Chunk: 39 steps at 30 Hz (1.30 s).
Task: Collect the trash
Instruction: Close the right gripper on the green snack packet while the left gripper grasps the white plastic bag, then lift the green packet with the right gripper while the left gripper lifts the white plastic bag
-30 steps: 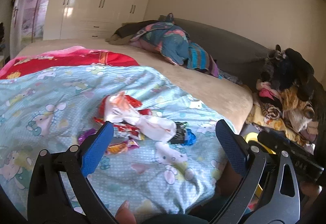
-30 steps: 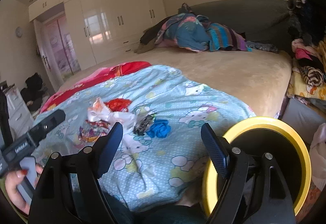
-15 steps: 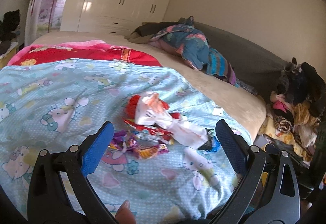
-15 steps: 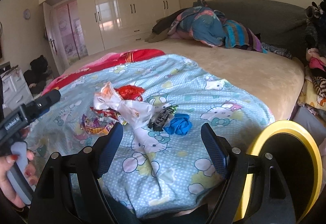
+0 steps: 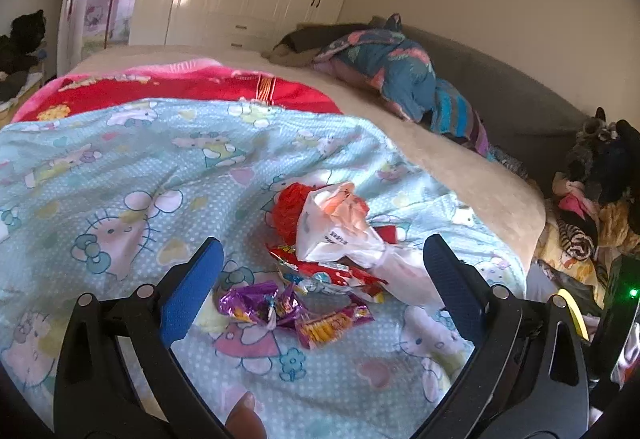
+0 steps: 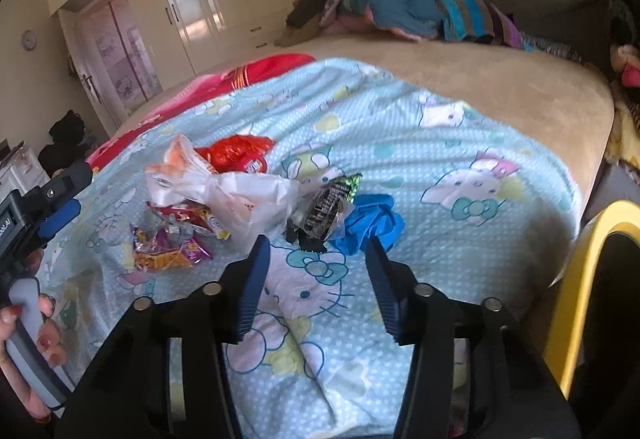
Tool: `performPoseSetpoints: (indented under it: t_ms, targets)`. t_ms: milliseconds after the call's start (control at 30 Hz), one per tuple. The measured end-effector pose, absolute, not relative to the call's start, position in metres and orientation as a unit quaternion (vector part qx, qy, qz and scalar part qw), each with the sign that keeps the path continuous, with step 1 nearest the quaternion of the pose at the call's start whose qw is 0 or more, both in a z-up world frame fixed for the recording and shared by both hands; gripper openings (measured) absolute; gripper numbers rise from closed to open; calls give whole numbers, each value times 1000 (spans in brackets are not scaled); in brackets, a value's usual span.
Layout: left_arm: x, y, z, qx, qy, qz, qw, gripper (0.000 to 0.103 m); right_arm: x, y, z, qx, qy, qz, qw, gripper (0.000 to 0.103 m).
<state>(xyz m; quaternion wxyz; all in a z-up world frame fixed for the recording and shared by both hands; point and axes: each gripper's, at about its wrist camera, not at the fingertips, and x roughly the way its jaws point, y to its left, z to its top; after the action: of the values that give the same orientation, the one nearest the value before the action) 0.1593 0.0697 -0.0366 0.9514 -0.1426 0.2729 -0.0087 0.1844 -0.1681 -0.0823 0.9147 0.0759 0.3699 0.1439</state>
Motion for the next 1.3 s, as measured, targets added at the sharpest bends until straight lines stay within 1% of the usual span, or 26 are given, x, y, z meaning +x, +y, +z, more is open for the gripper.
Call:
performPoseSetpoints:
  t_ms: [267, 400, 567, 700, 733, 767, 800, 833, 900, 933, 967, 1000, 1033, 1067, 1167, 1200, 1300]
  targets:
    - [191, 72, -51, -133, 309, -6, 942, 92, 204, -160, -99, 89, 387, 144, 906, 37]
    - [206, 71, -57, -129, 323, -6, 938, 92, 209, -160, -104, 99, 391, 147, 903, 36]
    - [220, 71, -60, -130, 332, -2, 934, 92, 212, -164, -109, 114, 392, 155, 900, 30]
    - [225, 69, -61, -134, 335, -6, 932, 87, 214, -166, -112, 124, 392, 160, 897, 26]
    - [226, 68, -62, -135, 336, -9, 932, 85, 214, -166, -112, 125, 390, 163, 898, 24]
    - [227, 66, -62, -134, 336, -12, 932, 80, 214, -166, -111, 124, 389, 166, 898, 20]
    - [228, 65, -62, -133, 336, -14, 932, 74, 215, -165, -111, 122, 387, 167, 898, 19]
    - [228, 64, -62, -132, 337, -17, 932, 70, 214, -165, -111, 121, 385, 169, 899, 17]
    - [229, 62, -64, -133, 340, -18, 931, 57, 213, -164, -110, 121, 384, 172, 899, 15]
    - [229, 61, -65, -134, 341, -19, 930, 54, 212, -163, -110, 120, 382, 175, 900, 12]
    - [229, 61, -65, -134, 342, -20, 930, 48, 211, -163, -109, 118, 379, 175, 901, 9]
    - [228, 60, -66, -134, 343, -20, 930, 43, 210, -163, -108, 115, 377, 177, 902, 9]
    - [228, 59, -66, -135, 342, -22, 930, 39, 209, -163, -108, 113, 375, 176, 903, 6]
    - [227, 59, -67, -134, 342, -24, 930, 36, 207, -163, -107, 110, 373, 176, 904, 5]
    - [223, 58, -67, -137, 339, -28, 930, 32, 204, -164, -106, 102, 369, 178, 907, 5]
    - [222, 58, -67, -138, 339, -28, 930, 27, 203, -164, -106, 102, 368, 178, 907, 4]
    - [217, 57, -66, -142, 337, -31, 930, 24, 198, -165, -106, 100, 366, 182, 907, 4]
